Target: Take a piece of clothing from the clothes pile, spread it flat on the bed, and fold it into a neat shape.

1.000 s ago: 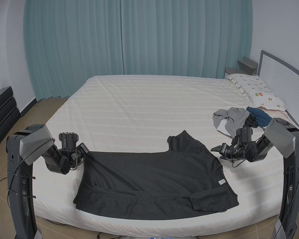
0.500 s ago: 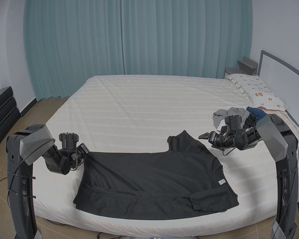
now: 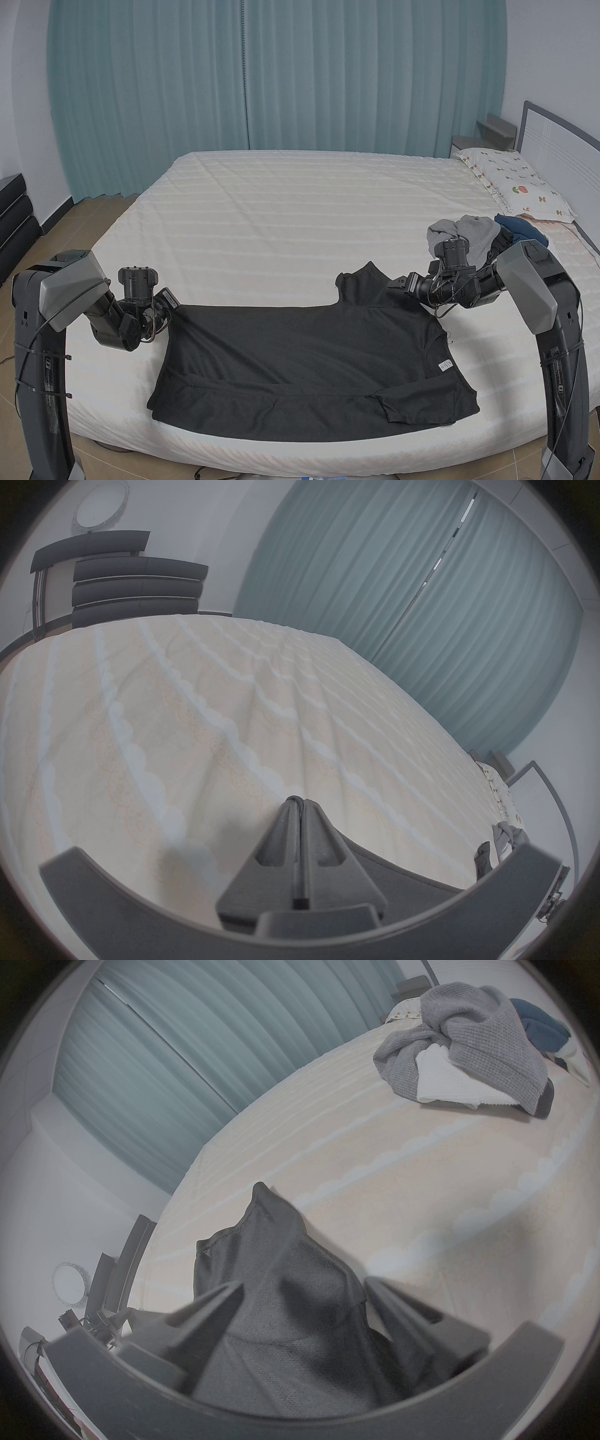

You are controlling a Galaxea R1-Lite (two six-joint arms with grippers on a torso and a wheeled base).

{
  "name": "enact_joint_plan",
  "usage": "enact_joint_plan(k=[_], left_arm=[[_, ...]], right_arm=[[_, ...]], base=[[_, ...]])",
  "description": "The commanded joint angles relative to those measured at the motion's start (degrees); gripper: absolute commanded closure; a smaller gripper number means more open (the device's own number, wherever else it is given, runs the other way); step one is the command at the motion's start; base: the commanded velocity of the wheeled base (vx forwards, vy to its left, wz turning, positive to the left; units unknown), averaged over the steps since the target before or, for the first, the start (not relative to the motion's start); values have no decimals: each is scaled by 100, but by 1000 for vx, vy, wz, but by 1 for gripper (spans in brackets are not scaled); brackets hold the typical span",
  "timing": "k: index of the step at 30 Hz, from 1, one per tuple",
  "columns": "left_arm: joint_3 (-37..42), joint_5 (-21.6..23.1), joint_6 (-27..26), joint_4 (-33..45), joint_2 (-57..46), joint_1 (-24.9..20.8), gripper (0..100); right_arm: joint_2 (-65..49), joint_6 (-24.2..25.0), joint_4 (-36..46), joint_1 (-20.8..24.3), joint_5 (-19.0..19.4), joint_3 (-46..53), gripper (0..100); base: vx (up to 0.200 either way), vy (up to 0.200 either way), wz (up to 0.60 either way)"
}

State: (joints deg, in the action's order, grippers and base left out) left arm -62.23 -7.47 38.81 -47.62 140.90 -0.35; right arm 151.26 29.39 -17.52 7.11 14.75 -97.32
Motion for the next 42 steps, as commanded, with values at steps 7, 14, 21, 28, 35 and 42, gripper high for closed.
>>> enact_joint_plan(k=[7, 14, 21, 28, 35, 42], left_arm=[[1, -9, 3, -2, -10, 0, 100], [-8, -9, -6, 7, -19, 0, 100], [53, 0, -23, 16, -159, 9, 100], [53, 0, -23, 16, -221, 18, 100], [53, 0, -23, -20, -230, 35, 100], [53, 27, -41, 7, -230, 35, 100]], right_arm=[[26, 40, 3, -52, -7, 2, 100], [-176, 75, -15, -166, 2, 204, 100], [-580, 155, -41, -377, 37, 591, 100], [-738, 717, -1201, -412, 19, 1321, 100], [-809, 761, -1904, -447, 28, 1681, 100], [-905, 752, -1843, -482, 72, 1874, 100]], base=[[0, 0, 0], [0, 0, 0], [0, 0, 0], [0, 0, 0], [0, 0, 0], [0, 0, 0]])
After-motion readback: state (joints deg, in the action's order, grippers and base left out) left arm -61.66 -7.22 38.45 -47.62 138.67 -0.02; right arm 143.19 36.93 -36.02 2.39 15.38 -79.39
